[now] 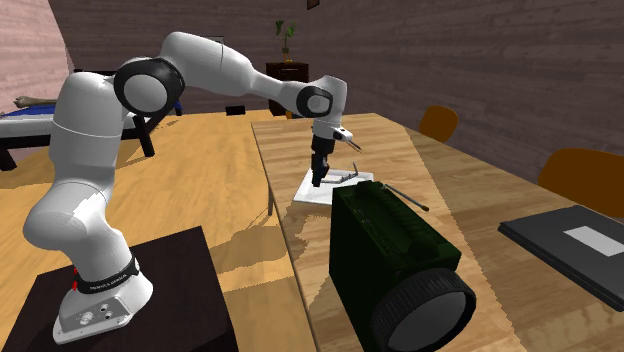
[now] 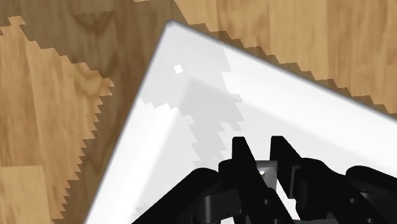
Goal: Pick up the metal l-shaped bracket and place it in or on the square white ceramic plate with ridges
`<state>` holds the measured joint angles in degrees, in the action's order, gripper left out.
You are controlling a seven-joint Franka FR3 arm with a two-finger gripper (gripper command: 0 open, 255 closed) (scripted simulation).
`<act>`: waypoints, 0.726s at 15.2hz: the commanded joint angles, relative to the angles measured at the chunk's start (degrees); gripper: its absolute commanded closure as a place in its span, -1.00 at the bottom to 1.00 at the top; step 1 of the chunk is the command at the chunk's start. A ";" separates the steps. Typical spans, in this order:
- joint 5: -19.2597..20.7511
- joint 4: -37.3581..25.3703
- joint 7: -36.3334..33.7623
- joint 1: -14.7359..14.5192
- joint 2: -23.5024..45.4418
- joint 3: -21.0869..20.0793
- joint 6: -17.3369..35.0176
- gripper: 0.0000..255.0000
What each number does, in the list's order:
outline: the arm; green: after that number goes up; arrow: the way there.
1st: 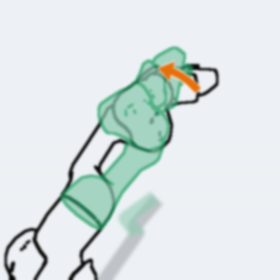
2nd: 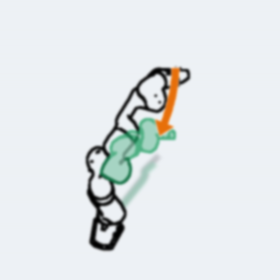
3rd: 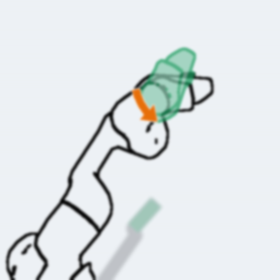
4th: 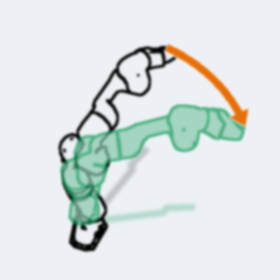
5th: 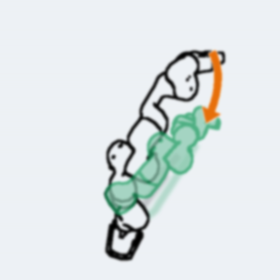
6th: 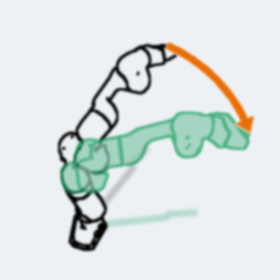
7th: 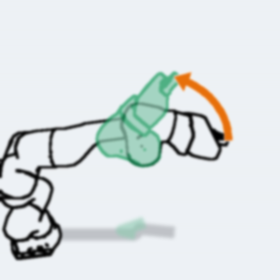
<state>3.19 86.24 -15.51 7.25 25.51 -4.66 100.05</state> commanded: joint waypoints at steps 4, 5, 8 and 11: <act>0.00 0.01 -0.01 0.00 0.02 0.00 0.04 1.00; 0.00 0.01 -0.01 0.00 0.02 0.00 0.04 -1.00; 0.00 0.02 -0.01 0.00 0.02 0.00 0.04 -1.00; -0.01 -2.11 0.02 -0.07 0.16 -0.02 -1.93 -1.00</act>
<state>3.18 85.39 -15.47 7.24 25.46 -4.67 99.18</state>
